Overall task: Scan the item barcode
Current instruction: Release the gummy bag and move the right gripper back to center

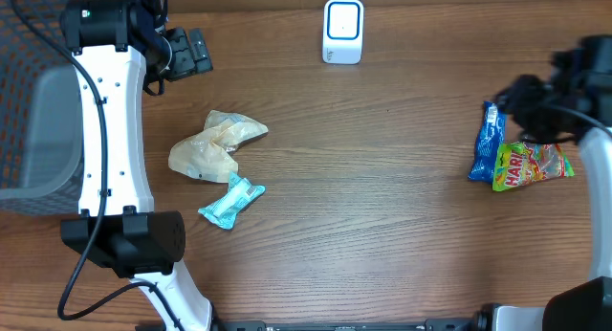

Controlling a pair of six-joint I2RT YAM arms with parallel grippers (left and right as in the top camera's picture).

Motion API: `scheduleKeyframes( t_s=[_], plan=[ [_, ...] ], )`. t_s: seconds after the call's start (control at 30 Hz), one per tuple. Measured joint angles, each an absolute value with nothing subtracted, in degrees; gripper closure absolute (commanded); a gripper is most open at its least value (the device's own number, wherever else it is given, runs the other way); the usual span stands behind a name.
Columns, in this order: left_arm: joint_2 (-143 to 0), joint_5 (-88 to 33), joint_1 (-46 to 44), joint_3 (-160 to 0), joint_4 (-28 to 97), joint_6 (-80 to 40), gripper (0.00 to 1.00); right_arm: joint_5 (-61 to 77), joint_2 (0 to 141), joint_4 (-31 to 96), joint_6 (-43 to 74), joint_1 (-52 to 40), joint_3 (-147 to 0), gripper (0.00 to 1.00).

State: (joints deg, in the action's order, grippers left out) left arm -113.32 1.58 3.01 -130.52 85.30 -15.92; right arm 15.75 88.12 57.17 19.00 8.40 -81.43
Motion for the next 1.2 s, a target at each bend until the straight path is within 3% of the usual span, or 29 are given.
scheduleKeyframes(
  t_s=[0.47, 0.77, 1.2],
  plan=[
    [-113.32, 1.58, 3.01, -130.52, 85.3, -15.92, 0.0, 16.6, 90.39, 44.97, 20.8, -14.92, -81.43, 0.42],
    [-113.32, 1.56, 2.98, -130.52, 85.3, -15.92, 0.0, 20.82, 98.13, 41.01, 22.37, -23.99, -81.43, 0.35],
    [-113.32, 1.58, 2.98, -130.52, 85.3, -15.9, 0.0, 24.8, 104.99, 38.15, 24.88, -33.15, -81.43, 0.35]
  ],
)
